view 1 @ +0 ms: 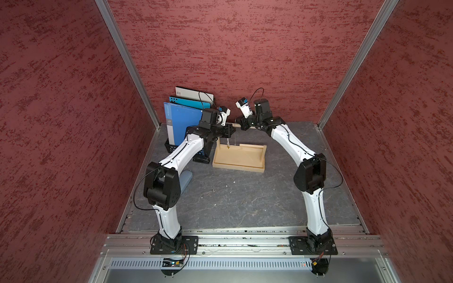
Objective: Hang the necklace on the jewelry display stand
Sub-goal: Hang the necklace on the stand.
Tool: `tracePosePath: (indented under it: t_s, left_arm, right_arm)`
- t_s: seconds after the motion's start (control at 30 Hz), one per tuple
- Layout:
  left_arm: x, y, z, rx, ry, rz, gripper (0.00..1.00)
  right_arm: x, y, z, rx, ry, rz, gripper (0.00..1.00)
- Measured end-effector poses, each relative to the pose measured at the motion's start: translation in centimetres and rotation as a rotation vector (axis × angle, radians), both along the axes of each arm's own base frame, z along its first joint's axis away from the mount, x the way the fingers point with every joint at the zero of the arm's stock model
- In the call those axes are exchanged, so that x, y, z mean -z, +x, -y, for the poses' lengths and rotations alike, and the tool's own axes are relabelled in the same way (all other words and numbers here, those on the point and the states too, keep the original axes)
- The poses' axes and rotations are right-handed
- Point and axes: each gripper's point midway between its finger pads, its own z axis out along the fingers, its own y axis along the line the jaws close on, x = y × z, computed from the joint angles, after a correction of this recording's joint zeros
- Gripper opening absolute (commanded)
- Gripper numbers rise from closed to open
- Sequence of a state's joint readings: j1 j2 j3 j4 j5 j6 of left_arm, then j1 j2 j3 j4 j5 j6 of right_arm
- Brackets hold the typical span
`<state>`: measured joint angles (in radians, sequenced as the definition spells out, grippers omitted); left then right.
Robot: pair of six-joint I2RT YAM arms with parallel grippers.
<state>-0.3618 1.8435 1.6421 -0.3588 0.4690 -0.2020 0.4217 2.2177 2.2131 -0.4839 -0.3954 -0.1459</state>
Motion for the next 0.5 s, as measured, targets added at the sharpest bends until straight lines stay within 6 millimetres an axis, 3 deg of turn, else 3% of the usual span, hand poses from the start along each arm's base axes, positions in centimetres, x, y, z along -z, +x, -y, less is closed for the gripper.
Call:
tracePosePath:
  t_s: [0.3, 0.5]
  left_arm:
    - [0.9, -0.8, 0.6, 0.018, 0.015, -0.041, 0.01]
    - [1.5, -1.3, 0.7, 0.027, 0.030, -0.063, 0.02]
  right_arm:
    - [-0.1, 0.4, 1.1, 0.027, -0.050, 0.026, 0.26]
    - [-0.3, 0.6, 2.2, 0.052, -0.089, 0.043, 0.30]
